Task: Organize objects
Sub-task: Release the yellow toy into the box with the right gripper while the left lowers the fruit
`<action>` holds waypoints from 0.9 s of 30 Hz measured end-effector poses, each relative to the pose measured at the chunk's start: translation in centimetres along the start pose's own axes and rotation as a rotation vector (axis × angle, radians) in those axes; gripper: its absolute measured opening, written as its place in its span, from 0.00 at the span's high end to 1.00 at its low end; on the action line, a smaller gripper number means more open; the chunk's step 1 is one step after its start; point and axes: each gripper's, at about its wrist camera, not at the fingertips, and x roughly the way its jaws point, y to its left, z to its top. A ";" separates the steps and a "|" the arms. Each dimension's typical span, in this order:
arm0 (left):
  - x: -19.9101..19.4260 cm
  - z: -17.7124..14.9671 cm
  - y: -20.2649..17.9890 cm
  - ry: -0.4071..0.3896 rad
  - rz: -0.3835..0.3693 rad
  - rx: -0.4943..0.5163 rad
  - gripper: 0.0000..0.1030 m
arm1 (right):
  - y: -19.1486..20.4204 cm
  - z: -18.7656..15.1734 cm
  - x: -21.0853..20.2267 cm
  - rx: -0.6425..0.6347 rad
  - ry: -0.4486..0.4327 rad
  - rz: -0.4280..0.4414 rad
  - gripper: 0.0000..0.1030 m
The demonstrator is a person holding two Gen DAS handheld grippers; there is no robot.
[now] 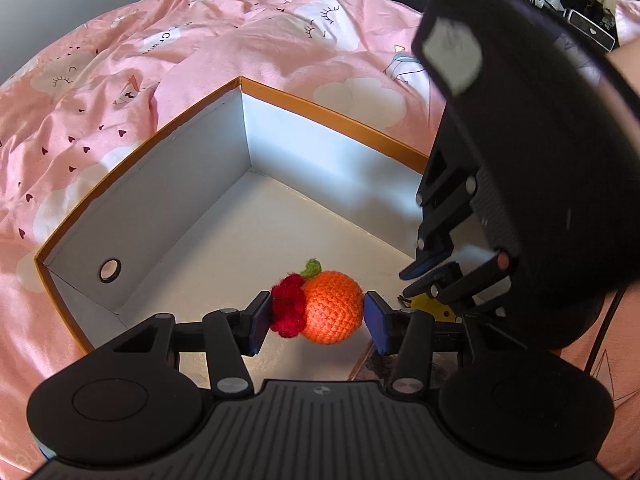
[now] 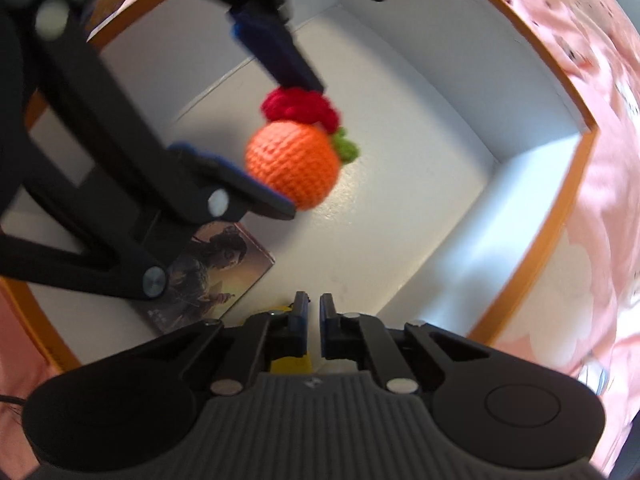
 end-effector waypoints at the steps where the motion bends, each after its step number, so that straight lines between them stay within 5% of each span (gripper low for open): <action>1: 0.0 0.0 0.1 0.002 0.002 0.000 0.45 | 0.3 0.0 0.4 -0.034 0.003 0.001 0.96; 6: 0.3 -0.1 0.4 0.010 0.007 -0.002 0.45 | 0.1 -0.2 2.1 -0.068 0.041 0.011 0.96; 14: 0.6 -0.4 0.2 0.018 -0.013 -0.005 0.45 | 0.1 -1.2 2.3 -0.093 0.055 0.160 0.99; 20: 0.7 -0.4 -0.5 0.024 -0.068 0.007 0.45 | -0.1 -1.6 2.0 -0.085 0.053 0.130 1.00; 27: 2.1 0.1 -1.9 0.057 -0.126 0.022 0.45 | -3.0 -4.0 -5.3 0.083 -0.136 -0.002 0.99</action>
